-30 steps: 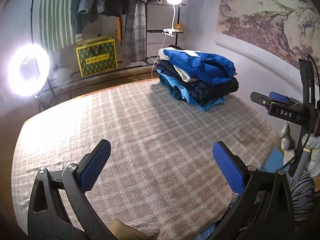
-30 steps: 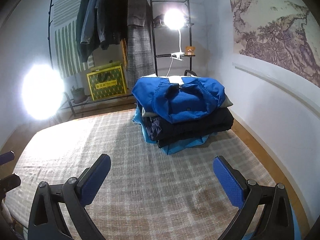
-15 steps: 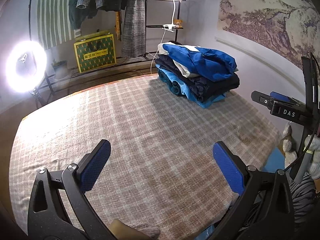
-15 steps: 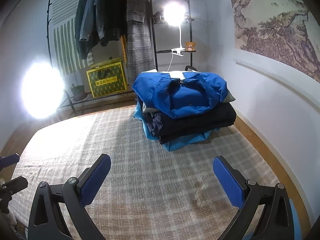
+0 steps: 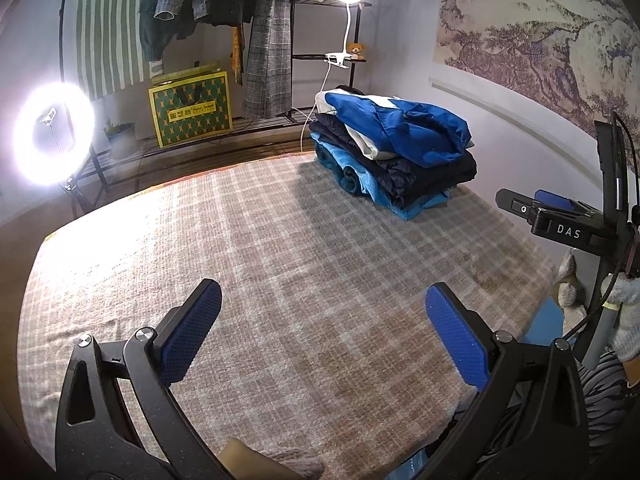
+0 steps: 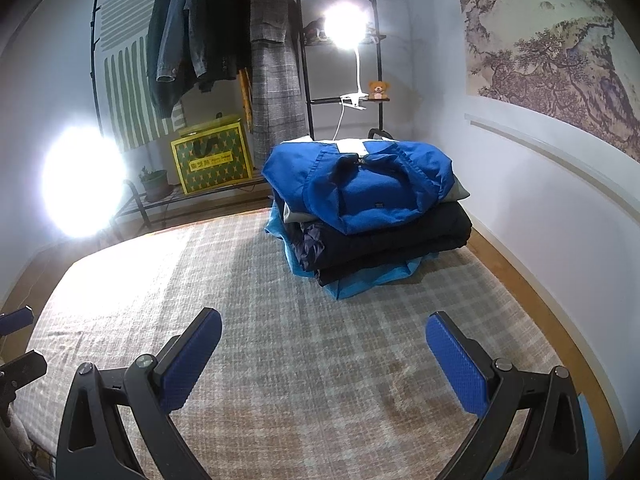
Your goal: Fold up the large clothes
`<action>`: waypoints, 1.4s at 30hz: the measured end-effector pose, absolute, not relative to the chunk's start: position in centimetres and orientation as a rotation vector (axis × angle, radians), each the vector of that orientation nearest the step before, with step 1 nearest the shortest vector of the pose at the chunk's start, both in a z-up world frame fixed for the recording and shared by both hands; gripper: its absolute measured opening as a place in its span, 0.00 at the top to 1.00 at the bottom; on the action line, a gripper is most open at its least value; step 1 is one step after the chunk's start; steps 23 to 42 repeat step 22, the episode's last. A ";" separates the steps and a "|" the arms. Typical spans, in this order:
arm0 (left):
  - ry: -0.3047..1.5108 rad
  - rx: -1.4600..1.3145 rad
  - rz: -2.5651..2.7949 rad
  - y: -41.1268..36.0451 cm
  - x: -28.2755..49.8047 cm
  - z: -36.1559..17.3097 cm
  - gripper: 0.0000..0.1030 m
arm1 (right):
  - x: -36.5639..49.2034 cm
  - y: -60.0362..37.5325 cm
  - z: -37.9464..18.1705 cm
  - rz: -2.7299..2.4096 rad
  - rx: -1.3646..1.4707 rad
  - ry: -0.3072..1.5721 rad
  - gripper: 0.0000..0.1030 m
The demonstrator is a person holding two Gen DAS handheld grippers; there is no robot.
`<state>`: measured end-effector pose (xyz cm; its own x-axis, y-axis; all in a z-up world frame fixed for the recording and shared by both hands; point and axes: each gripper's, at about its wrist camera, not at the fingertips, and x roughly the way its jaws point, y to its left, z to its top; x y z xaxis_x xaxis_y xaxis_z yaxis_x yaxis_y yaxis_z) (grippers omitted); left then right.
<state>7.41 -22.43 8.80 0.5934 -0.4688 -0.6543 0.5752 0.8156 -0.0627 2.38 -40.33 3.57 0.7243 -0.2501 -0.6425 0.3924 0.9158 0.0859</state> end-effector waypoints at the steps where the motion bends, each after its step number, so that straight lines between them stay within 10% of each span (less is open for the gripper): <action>1: 0.712 0.161 -0.610 -22.4 7.4 8.8 0.00 | 2.4 -40.3 3.5 -0.357 0.222 0.674 0.00; 42: 0.676 0.158 -0.592 -22.6 6.5 9.0 0.00 | 2.7 -40.3 3.3 -0.345 0.213 0.686 0.00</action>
